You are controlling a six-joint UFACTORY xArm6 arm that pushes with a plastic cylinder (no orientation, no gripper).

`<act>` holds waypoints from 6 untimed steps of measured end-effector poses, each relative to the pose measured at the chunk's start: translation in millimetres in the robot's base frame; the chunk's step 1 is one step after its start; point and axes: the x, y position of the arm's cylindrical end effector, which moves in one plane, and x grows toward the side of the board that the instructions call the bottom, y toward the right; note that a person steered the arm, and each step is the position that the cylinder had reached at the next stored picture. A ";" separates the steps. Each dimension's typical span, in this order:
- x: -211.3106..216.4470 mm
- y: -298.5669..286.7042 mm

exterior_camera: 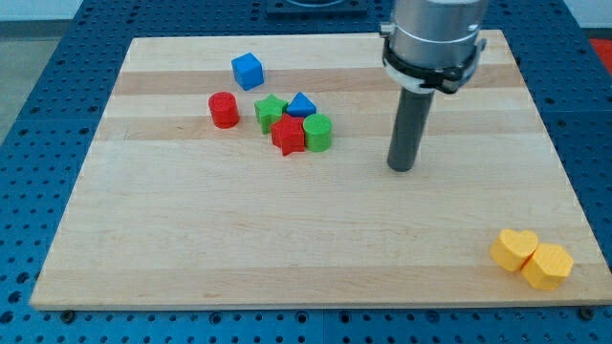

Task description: Touch the bottom of red star

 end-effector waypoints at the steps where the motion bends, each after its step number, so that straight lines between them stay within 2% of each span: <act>1: 0.0 -31.1; 3: 0.0 -80.5; 6: -7.5 -90.9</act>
